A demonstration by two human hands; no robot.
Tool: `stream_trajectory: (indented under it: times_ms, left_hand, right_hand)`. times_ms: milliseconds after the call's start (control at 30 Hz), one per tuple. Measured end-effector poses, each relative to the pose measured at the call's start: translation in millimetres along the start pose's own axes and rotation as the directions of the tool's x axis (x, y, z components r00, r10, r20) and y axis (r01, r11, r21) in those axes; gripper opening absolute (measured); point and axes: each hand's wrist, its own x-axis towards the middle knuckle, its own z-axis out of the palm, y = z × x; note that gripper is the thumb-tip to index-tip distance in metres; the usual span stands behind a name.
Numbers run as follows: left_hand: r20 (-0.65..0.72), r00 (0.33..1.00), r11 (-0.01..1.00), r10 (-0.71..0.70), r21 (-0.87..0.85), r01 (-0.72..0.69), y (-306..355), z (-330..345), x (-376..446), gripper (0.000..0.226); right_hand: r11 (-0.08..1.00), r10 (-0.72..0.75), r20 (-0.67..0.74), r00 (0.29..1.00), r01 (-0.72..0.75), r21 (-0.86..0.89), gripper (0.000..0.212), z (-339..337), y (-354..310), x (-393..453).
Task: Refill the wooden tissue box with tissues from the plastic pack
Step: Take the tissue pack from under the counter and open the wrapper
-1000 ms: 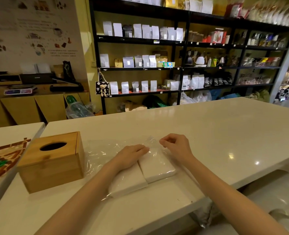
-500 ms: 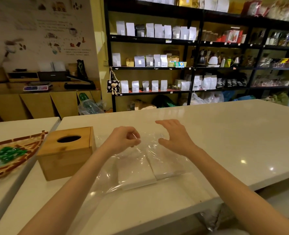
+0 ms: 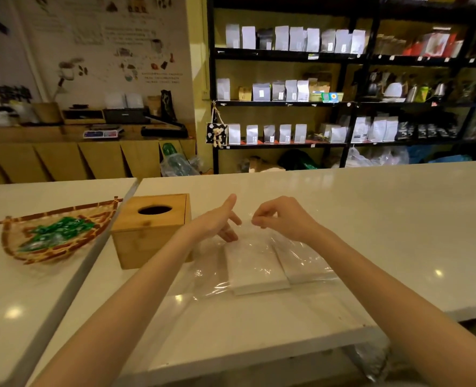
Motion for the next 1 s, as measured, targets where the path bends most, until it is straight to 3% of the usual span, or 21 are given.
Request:
stream_trajectory:
  times_ms: [167, 467, 667, 833, 1000]
  left_hand:
    - [0.052, 0.998, 0.999, -0.033, -0.023, 0.034, 4, -5, -1, 0.084]
    - [0.015, 0.996, 0.995, -0.091, -0.030, 0.092, 4, -6, 6, 0.091]
    - [-0.005, 1.000, 0.998, -0.025, -0.062, 0.025, 6, -8, -1, 0.091]
    - [0.165, 0.986, 0.999, 0.033, -0.038, -0.027, 3, -22, -12, 0.083]
    - [0.280, 0.958, 0.998, 0.054, 0.023, -0.064, 4, -16, -42, 0.066]
  right_hand:
    - [0.998, -0.007, -0.014, 1.000, 0.008, 0.069, 0.016, -4, -5, -5]
    - [0.994, -0.047, -0.008, 0.999, 0.048, 0.103, 0.014, -26, -19, -23]
    - [0.992, -0.030, 0.043, 0.999, 0.024, 0.121, 0.012, -54, -25, -42]
    - [0.989, -0.026, 0.251, 0.968, -0.012, 0.148, 0.008, -81, -36, -64]
    - [0.989, -0.022, 0.596, 0.803, -0.071, 0.132, 0.015, -84, -44, -94]
